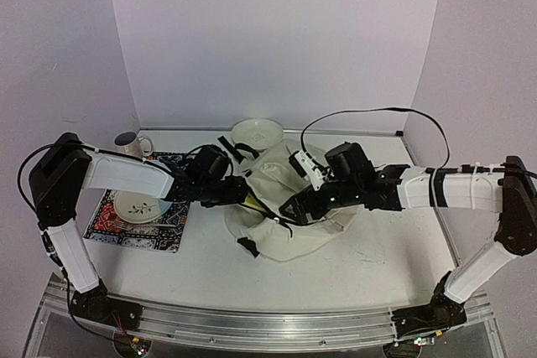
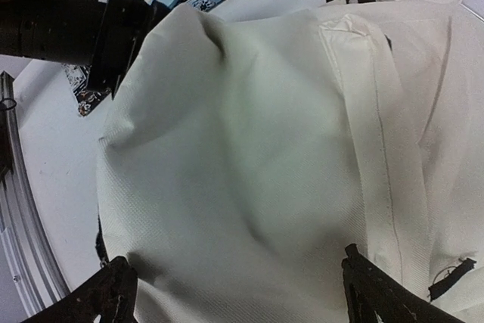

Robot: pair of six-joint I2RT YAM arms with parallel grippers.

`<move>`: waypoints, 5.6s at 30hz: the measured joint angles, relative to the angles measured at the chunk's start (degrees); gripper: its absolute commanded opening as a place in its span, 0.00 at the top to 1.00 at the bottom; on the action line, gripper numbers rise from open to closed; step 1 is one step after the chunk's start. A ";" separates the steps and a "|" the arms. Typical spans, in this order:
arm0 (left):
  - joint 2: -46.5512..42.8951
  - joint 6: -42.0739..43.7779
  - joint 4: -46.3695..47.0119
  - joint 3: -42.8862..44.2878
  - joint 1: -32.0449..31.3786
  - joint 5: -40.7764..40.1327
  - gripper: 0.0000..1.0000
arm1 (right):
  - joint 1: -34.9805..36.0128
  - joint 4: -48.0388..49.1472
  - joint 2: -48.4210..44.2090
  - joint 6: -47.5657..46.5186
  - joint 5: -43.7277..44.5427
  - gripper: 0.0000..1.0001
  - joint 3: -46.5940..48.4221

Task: Pack the student bag
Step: Adjust the student bag at the center of the board, then pick up the largest pocket of the bag from the student bag.

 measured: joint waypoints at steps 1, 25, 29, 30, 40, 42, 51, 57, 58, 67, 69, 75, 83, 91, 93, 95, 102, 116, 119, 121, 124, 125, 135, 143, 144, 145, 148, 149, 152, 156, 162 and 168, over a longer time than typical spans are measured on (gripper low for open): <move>0.03 0.09 -0.04 0.02 0.00 -0.25 0.30 | 0.64 -0.08 0.60 -0.32 0.25 0.05 0.47; -10.04 0.28 -1.59 -3.18 -3.80 1.02 0.18 | 6.95 -5.49 9.25 1.20 23.27 0.81 10.59; -11.86 -0.67 -1.93 -5.34 -2.95 -0.27 0.23 | 7.03 -5.61 8.11 1.20 22.48 0.84 10.57; -11.73 -0.83 -2.25 -5.41 -2.72 -0.34 0.24 | 7.03 -5.61 7.71 1.07 21.93 0.84 10.54; -8.81 -2.34 -2.50 -5.42 -2.43 1.67 0.18 | 7.42 -0.96 3.95 -0.53 13.27 0.85 6.68; -7.85 -3.06 -2.48 -5.42 -2.42 1.18 0.18 | 7.81 0.10 3.95 -0.97 12.38 0.89 6.13; -6.07 -3.54 -2.45 -5.23 -1.82 -2.56 0.20 | 10.06 4.09 1.65 -2.78 12.04 1.00 1.27; -5.21 -2.01 -2.44 -2.93 -0.39 -5.15 0.21 | 10.34 4.40 -0.37 -3.85 11.70 1.00 0.53; -4.83 -1.69 -2.33 -2.29 -0.25 -5.47 0.21 | 10.43 4.34 -0.35 -4.00 11.70 1.00 0.53; 2.47 2.37 -2.50 3.83 0.01 -7.53 0.25 | 11.21 4.49 1.50 -5.00 11.00 1.00 0.82; 3.33 2.75 -2.47 4.13 0.13 -8.69 0.26 | 11.44 4.56 2.12 -5.16 10.66 1.00 1.04; 4.37 4.47 -3.90 4.98 0.80 -12.15 0.33 | 11.63 4.62 3.34 -5.23 10.13 1.00 1.75; 6.21 5.66 -5.12 5.29 1.50 -10.87 0.75 | 12.00 4.61 4.39 -5.62 10.91 0.98 2.81; 1.41 8.28 -13.54 9.17 1.34 -5.61 1.00 | 12.48 4.28 5.02 -5.55 18.03 1.00 4.34; -0.69 9.18 -16.48 11.72 1.40 -4.45 1.00 | 12.51 4.20 5.02 -5.42 20.88 1.00 4.53; -2.43 10.07 -18.68 13.28 1.63 -2.62 1.00 | 12.57 4.17 5.01 -5.32 23.83 1.00 4.58; -6.13 12.35 -25.41 13.76 5.50 7.36 1.00 | 12.60 3.55 4.23 -5.32 30.21 1.00 4.56; -14.83 12.33 -23.47 0.98 12.45 14.74 0.92 | 12.82 3.33 0.07 -1.17 27.63 0.89 2.94; -18.76 12.09 -21.32 -2.07 12.81 17.75 0.83 | 12.79 3.26 0.50 -1.06 22.64 0.78 3.22; -21.08 11.89 -19.60 -3.36 12.81 19.27 0.76 | 12.78 3.16 1.32 -0.96 19.11 0.71 4.07; -25.12 11.30 -16.60 -5.93 11.78 20.31 0.61 | 12.80 2.86 1.81 -0.67 15.57 0.61 5.32; -26.49 11.49 -15.87 -6.73 11.06 20.35 0.57 | 12.80 2.65 1.81 -0.46 14.93 0.58 5.71; -36.21 9.49 -7.97 -12.93 -5.13 14.53 0.38 | 12.52 -3.57 -6.09 0.04 16.38 0.39 3.22; -31.36 6.94 -2.90 -14.76 -18.15 5.29 0.32 | 9.76 -6.62 -14.30 3.65 16.53 0.36 -6.05; -30.25 6.72 -1.96 -14.76 -19.56 4.31 0.31 | 9.20 -6.98 -14.81 4.24 16.44 0.35 -7.17; -28.97 6.58 -1.06 -14.74 -21.03 3.30 0.31 | 8.53 -7.26 -15.24 4.95 16.27 0.35 -8.24; -24.36 6.27 1.69 -14.38 -24.76 0.62 0.31 | 6.63 -7.60 -16.18 6.68 15.71 0.32 -10.75; -22.15 6.23 2.34 -13.75 -25.87 -0.26 0.31 | 6.09 -7.62 -16.35 7.15 15.53 0.31 -11.36; -15.56 5.89 4.15 -11.20 -28.08 -2.30 0.31 | 5.25 -7.17 -16.76 7.91 15.12 0.30 -12.46; -7.94 5.54 5.45 -6.86 -30.04 -5.64 0.32 | 5.17 -6.49 -16.95 8.30 15.15 0.29 -12.94; -2.09 5.08 7.25 -2.51 -31.35 -11.39 0.43 | 5.17 -4.78 -16.96 7.87 15.09 0.28 -13.73; 1.19 5.16 8.55 0.55 -31.38 -13.35 0.81 | 5.17 -2.80 -16.96 6.16 13.84 0.29 -14.77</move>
